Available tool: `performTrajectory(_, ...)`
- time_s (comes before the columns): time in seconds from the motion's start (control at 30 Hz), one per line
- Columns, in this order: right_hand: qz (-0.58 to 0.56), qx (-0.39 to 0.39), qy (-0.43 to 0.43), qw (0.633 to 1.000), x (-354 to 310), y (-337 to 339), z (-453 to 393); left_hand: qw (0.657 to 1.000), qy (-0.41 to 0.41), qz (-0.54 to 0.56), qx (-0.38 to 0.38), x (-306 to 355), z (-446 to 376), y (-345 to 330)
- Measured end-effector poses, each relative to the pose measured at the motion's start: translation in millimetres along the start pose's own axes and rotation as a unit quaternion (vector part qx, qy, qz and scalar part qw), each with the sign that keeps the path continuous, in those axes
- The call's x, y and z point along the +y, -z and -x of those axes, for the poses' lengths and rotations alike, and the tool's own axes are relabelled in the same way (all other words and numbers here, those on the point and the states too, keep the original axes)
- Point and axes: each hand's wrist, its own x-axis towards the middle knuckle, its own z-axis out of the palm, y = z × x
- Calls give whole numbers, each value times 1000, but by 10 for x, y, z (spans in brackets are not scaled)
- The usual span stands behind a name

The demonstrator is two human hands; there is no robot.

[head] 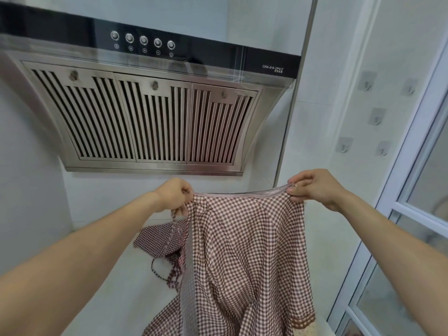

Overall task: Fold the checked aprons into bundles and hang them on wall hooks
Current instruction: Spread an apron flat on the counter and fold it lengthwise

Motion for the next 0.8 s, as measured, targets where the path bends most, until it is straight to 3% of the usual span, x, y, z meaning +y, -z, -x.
performTrajectory(0.13,73,-42,29,996,-205,32,-43,998,-44,-28,41,153,-22,139)
performTrajectory(0.27,62,-8,38,997,-302,56,-123,997,-70,13,1,290,49,284)
performTrajectory(0.43,68,-46,29,996,-603,142,-160,992,-104,-23,-73,487,197,761)
performTrajectory(0.57,53,-2,70,996,-866,190,-220,993,-77,-19,-89,744,206,1151)
performTrajectory(0.67,58,24,67,996,-936,158,-265,995,-68,-68,1,862,173,1184)
performTrajectory(0.73,112,95,56,988,-919,106,-318,995,-76,-39,45,942,163,1102)
performTrajectory(0.8,204,190,52,959,-918,-25,-319,995,-85,22,39,1032,146,995)
